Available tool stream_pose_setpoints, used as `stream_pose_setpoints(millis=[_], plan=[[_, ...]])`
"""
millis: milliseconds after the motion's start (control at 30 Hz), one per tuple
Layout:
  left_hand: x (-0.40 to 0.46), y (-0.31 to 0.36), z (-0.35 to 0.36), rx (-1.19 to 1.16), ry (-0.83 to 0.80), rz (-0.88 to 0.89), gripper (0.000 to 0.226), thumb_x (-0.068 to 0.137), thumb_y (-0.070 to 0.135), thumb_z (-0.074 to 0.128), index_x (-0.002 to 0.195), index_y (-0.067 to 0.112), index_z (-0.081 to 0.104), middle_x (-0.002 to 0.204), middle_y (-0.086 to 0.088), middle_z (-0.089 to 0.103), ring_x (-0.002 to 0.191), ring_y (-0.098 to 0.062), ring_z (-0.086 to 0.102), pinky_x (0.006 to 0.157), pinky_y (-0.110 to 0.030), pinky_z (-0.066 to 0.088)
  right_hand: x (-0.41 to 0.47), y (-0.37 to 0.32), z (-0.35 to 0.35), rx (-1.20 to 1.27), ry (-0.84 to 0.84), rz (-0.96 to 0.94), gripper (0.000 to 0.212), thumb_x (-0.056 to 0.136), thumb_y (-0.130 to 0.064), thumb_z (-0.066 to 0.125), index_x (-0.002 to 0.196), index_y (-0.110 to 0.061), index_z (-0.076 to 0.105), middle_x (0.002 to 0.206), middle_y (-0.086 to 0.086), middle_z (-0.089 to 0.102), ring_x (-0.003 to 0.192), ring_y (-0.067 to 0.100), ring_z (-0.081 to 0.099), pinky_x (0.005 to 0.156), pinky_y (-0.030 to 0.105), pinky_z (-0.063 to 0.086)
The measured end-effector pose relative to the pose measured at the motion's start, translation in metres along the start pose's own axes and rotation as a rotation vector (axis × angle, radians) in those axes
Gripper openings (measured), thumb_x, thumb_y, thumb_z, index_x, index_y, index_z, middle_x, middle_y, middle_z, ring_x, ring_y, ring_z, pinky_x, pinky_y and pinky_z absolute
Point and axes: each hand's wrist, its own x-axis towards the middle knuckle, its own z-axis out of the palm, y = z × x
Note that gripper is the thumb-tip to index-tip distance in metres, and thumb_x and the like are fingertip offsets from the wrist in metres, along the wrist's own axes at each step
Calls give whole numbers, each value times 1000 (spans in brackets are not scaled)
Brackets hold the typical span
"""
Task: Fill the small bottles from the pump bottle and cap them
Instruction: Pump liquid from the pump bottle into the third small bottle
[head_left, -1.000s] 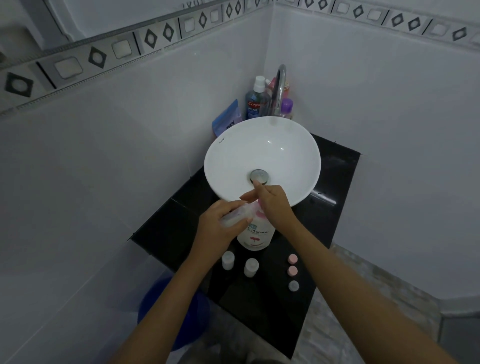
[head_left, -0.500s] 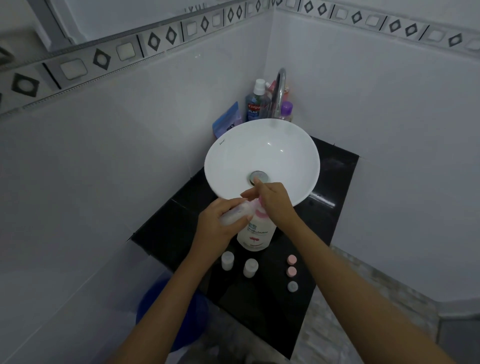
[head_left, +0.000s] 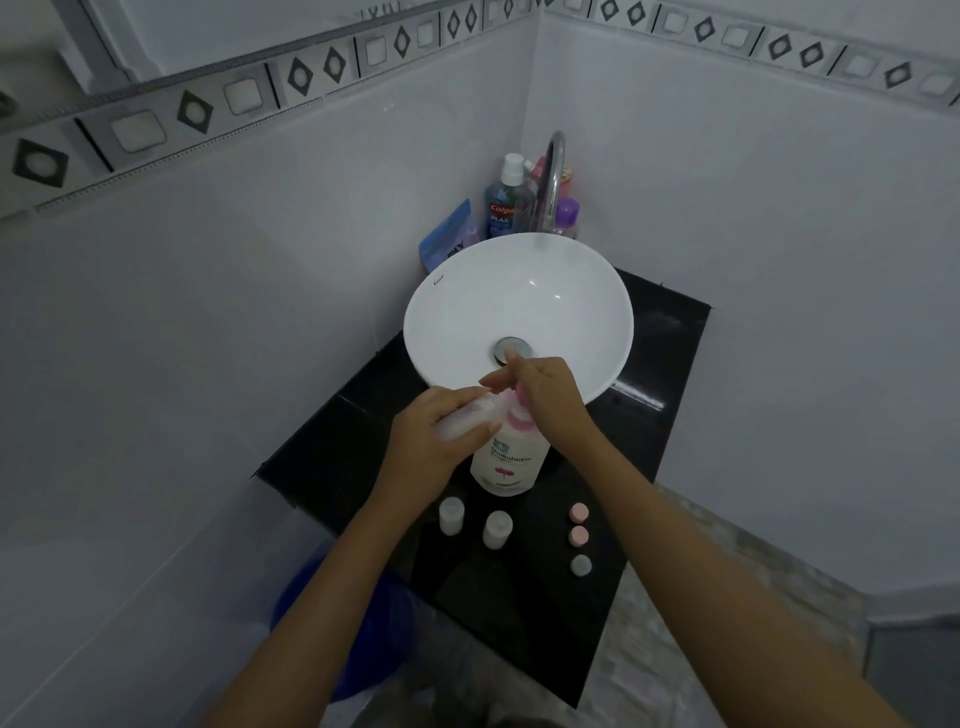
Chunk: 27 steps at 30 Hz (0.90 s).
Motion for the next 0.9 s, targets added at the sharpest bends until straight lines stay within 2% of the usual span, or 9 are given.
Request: stream_pose_setpoints(millis=[133,233,333,467,600,700,733,800,900], plan=[[-3,-8,3,13,-2,-17,34,80,18,74,113,17,67,107,3,67,101,-4,62,84,-18,52,1,10,6,46,14,39,45,98,-26,42,69,-16,74,60,-11,70,74,14,64,75,28,49],[-5,-11,5,22,8,-35,38,79,19,75,116,15,67,110,2,67,104,-6,62,87,-19,52,1,15,8,-8,15,35,44,99,-25,42,76,-8,75,67,-6,70,78,19,63,75,30,49],[-6,-9,3,3,40,-17,41,76,17,77,116,16,67,109,4,68,102,-2,63,84,-15,51,3,9,3,-83,-3,1,44,98,-27,41,83,-3,76,76,4,71,78,15,63,79,27,47],[-5,-2,-2,-8,70,-25,32,73,20,79,103,21,67,97,6,70,93,-6,65,78,-20,55,4,0,-3,-103,-30,-28,44,98,-30,41,86,-6,76,80,2,72,82,9,64,81,21,45],[-6,-2,-2,-24,41,-26,30,74,21,78,102,19,68,97,9,70,94,-4,64,77,-17,54,1,2,1,-30,-4,-22,46,100,-26,38,79,-8,75,75,0,72,85,15,66,85,26,47],[-8,-6,1,-28,38,-45,30,75,21,77,104,18,68,98,8,71,96,-3,65,78,-16,53,-2,7,4,-9,-3,3,47,100,-26,36,80,-7,74,74,-1,72,79,14,65,74,25,48],[-8,-8,2,-31,35,-57,30,76,20,77,104,17,69,98,8,71,96,-4,65,78,-17,53,-3,9,5,-14,2,1,47,100,-26,36,80,-7,74,75,0,72,79,17,65,73,27,49],[-8,-12,2,-36,30,-77,32,75,21,78,105,17,69,100,6,71,97,-5,66,79,-19,55,-4,15,8,-87,9,-44,47,101,-23,36,83,-4,74,83,11,73,87,26,66,81,34,50],[-8,-10,1,-53,36,-80,33,74,23,79,105,17,69,100,5,72,98,-6,66,81,-23,56,-4,8,4,-93,-39,-11,44,100,-25,39,87,-3,75,86,9,73,90,25,65,80,29,48]])
